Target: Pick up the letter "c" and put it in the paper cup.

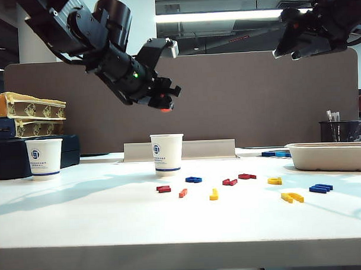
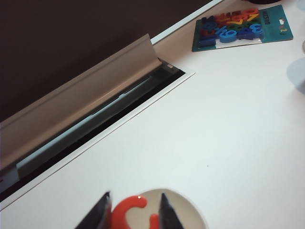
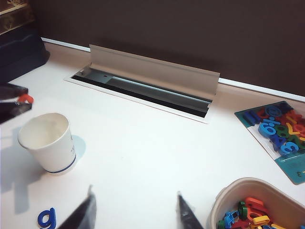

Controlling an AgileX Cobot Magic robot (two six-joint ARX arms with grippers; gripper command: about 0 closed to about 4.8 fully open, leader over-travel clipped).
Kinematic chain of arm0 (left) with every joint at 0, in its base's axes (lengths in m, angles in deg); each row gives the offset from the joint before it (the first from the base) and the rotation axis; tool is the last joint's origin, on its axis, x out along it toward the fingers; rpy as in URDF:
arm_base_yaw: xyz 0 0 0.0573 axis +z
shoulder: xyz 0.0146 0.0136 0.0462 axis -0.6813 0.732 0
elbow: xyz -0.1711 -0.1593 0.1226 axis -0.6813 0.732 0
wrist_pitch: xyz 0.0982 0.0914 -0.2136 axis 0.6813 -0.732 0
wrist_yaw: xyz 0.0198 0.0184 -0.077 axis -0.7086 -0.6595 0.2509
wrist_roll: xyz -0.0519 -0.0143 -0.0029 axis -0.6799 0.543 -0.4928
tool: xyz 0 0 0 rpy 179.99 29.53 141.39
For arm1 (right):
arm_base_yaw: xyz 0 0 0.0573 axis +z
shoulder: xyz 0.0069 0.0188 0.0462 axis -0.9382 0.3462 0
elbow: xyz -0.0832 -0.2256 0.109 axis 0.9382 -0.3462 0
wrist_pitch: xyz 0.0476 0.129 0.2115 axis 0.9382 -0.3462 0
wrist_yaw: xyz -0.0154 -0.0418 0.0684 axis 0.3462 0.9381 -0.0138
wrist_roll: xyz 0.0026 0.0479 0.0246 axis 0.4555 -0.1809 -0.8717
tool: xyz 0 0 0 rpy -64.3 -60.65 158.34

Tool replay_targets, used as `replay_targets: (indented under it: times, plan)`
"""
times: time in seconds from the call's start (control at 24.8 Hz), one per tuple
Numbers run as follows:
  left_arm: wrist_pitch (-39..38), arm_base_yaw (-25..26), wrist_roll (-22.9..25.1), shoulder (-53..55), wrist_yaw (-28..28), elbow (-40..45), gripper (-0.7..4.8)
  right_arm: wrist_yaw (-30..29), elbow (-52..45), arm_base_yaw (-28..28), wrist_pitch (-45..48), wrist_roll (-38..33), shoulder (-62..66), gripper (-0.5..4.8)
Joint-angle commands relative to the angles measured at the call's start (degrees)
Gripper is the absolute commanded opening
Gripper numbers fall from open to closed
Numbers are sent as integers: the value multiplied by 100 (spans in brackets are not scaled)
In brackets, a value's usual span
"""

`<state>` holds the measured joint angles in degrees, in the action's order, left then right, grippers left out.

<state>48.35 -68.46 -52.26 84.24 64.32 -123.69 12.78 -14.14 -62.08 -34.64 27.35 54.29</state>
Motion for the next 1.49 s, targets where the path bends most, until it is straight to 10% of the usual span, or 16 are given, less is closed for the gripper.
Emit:
replay_targets:
  times: [0.04, 1.49]
  plan:
    - [146, 13, -7, 184, 33, -15, 116, -15, 42, -2, 96, -26, -7, 211]
    - [-546, 332, -295, 424, 824, -262, 116, -35, 35, 0, 0, -26, 31, 210]
